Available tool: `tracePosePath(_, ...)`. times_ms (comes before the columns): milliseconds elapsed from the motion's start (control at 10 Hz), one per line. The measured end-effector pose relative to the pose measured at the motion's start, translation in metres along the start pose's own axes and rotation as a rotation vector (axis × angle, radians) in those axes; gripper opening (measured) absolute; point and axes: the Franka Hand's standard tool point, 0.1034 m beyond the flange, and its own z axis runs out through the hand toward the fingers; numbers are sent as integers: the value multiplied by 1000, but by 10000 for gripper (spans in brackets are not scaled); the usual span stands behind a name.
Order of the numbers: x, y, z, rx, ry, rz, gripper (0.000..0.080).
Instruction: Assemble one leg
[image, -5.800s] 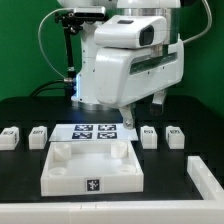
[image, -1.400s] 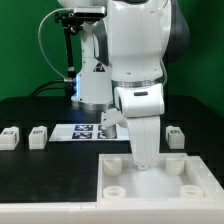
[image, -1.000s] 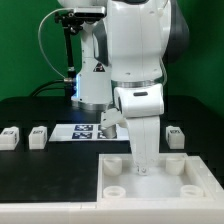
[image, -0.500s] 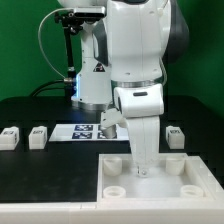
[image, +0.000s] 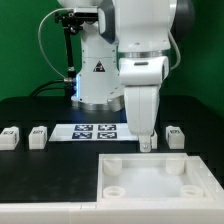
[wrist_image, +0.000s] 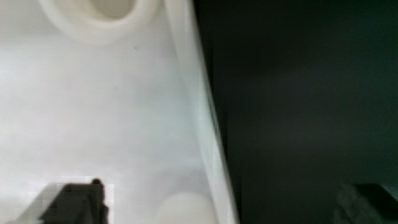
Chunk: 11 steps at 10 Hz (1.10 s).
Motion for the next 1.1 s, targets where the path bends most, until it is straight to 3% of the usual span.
tracePosePath(200,22,-29,-9,1,7,338,648)
tracePosePath(400,45,-42,-9,-4,18,633,648)
tracePosePath(900,48,-45,-8,31,32,1085,648)
tracePosePath(1100,62,-70,-1,72,-23,1276,648)
